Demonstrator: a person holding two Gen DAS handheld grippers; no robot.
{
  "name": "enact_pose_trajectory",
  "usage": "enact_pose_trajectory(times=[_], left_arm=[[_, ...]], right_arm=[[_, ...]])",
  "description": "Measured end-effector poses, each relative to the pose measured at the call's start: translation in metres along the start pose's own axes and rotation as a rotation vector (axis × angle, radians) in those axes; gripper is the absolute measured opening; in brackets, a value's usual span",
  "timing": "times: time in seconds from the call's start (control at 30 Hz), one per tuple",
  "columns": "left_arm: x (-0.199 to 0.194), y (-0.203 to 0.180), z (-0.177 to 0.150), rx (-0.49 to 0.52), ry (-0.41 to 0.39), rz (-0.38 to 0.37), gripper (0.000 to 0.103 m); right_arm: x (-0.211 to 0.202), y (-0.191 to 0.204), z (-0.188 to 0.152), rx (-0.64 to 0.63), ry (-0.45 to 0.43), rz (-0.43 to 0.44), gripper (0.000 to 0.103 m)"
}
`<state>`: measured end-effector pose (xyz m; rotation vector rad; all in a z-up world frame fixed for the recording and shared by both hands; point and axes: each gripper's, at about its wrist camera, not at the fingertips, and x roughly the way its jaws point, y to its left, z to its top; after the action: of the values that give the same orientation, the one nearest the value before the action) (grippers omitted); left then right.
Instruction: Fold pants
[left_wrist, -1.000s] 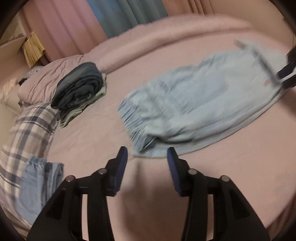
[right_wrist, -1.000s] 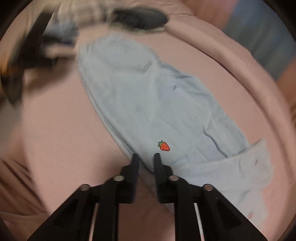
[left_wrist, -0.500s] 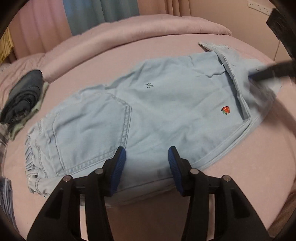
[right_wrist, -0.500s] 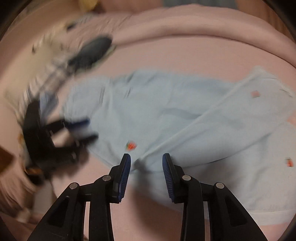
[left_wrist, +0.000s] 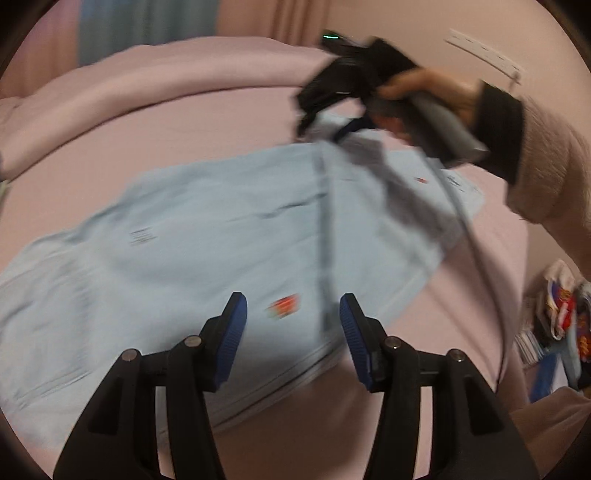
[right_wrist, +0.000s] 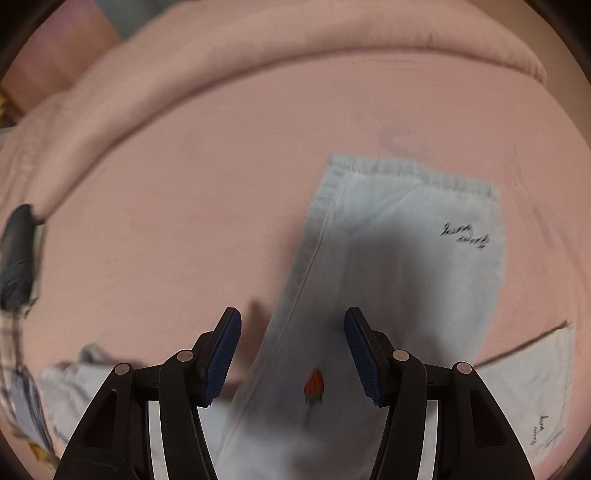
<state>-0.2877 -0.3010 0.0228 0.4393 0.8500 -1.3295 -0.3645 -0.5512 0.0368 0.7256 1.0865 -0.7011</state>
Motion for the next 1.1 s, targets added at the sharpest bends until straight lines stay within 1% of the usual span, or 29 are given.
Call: enact_pose_trajectory(times=[0.03, 0.07, 0.1, 0.13, 0.17, 0.2, 0.23, 0.27, 0.3, 0.37, 0.4, 0.47, 0.5, 0.53, 0.57, 0.6, 0.63, 0.67, 0.73, 0.77, 0.8, 0.87, 0.9, 0.93, 1.0, 1.03, 1.07, 1.1], left_arm=[[0.009, -0.007, 0.003, 0.016, 0.017, -0.009, 0.051], [0.020, -0.014, 0.006, 0.034, 0.041, -0.015, 0.050], [0.028, -0.019, 0.009, 0.049, 0.056, -0.009, 0.050], [0.033, -0.024, 0.011, 0.065, 0.060, 0.004, 0.047], [0.036, -0.027, 0.013, 0.075, 0.058, 0.010, 0.038], [0.038, -0.030, 0.015, 0.087, 0.056, 0.016, 0.030], [0.039, -0.032, 0.018, 0.089, 0.057, 0.015, 0.017], [0.040, -0.035, 0.019, 0.088, 0.056, 0.010, 0.012], [0.040, -0.038, 0.020, 0.094, 0.049, 0.015, 0.010], [0.038, -0.047, 0.018, 0.124, 0.034, 0.045, 0.009], [0.036, -0.050, 0.018, 0.135, 0.026, 0.054, 0.008], [0.034, -0.057, 0.018, 0.162, 0.020, 0.073, 0.008], [0.030, -0.056, 0.016, 0.173, 0.021, 0.077, 0.008], [0.029, -0.056, 0.015, 0.181, 0.030, 0.079, 0.008], [0.032, -0.056, 0.016, 0.188, 0.041, 0.082, 0.008], [0.035, -0.057, 0.017, 0.198, 0.057, 0.091, 0.008], [0.038, -0.058, 0.018, 0.208, 0.066, 0.098, 0.008], [0.041, -0.059, 0.020, 0.223, 0.072, 0.107, 0.008], [0.043, -0.064, 0.021, 0.253, 0.080, 0.131, 0.008], [0.043, -0.066, 0.021, 0.262, 0.083, 0.139, 0.008], [0.040, -0.066, 0.020, 0.269, 0.085, 0.145, 0.008], [0.044, -0.067, 0.020, 0.273, 0.088, 0.152, 0.008], [0.044, -0.066, 0.019, 0.274, 0.089, 0.156, 0.008], [0.042, -0.068, 0.018, 0.275, 0.091, 0.159, 0.008], [0.041, -0.066, 0.017, 0.271, 0.093, 0.154, 0.007], [0.040, -0.066, 0.018, 0.263, 0.093, 0.148, 0.007], [0.038, -0.065, 0.019, 0.248, 0.093, 0.139, 0.006], [0.036, -0.063, 0.020, 0.238, 0.090, 0.133, 0.006]], right_arm=[[0.001, -0.003, 0.001, -0.005, -0.014, -0.026, 0.041], [0.000, -0.005, 0.001, -0.012, -0.028, -0.021, 0.017], [-0.007, -0.015, -0.001, 0.004, -0.047, 0.031, 0.007], [-0.014, -0.022, -0.004, 0.024, -0.066, 0.066, 0.005], [-0.026, -0.033, -0.009, 0.047, -0.097, 0.106, 0.004], [-0.045, -0.049, -0.017, 0.068, -0.150, 0.159, 0.004], [-0.058, -0.060, -0.026, 0.080, -0.184, 0.193, 0.004], [-0.072, -0.073, -0.036, 0.094, -0.219, 0.226, 0.004], [-0.092, -0.092, -0.053, 0.114, -0.270, 0.275, 0.004], [-0.117, -0.126, -0.086, 0.160, -0.334, 0.316, 0.004], [-0.126, -0.142, -0.103, 0.182, -0.364, 0.324, 0.004], [-0.132, -0.169, -0.148, 0.224, -0.404, 0.308, 0.004], [-0.127, -0.183, -0.165, 0.262, -0.410, 0.318, 0.004], [-0.118, -0.191, -0.173, 0.300, -0.396, 0.321, 0.004], [-0.104, -0.204, -0.186, 0.339, -0.376, 0.333, 0.004], [-0.092, -0.214, -0.191, 0.375, -0.355, 0.358, 0.004], [-0.083, -0.222, -0.202, 0.432, -0.319, 0.389, 0.004], [-0.070, -0.212, -0.205, 0.477, -0.297, 0.424, 0.004], [-0.060, -0.225, -0.213, 0.569, -0.317, 0.549, 0.008], [-0.062, -0.233, -0.213, 0.593, -0.334, 0.576, 0.012], [-0.063, -0.235, -0.213, 0.609, -0.359, 0.582, 0.020], [-0.069, -0.244, -0.209, 0.630, -0.392, 0.573, 0.029], [-0.069, -0.242, -0.205, 0.640, -0.401, 0.572, 0.033], [-0.068, -0.234, -0.200, 0.648, -0.410, 0.563, 0.033], [-0.068, -0.234, -0.186, 0.665, -0.414, 0.524, 0.033], [-0.068, -0.236, -0.188, 0.655, -0.417, 0.519, 0.033], [-0.068, -0.234, -0.182, 0.639, -0.411, 0.500, 0.032], [-0.071, -0.233, -0.184, 0.622, -0.405, 0.468, 0.022]])
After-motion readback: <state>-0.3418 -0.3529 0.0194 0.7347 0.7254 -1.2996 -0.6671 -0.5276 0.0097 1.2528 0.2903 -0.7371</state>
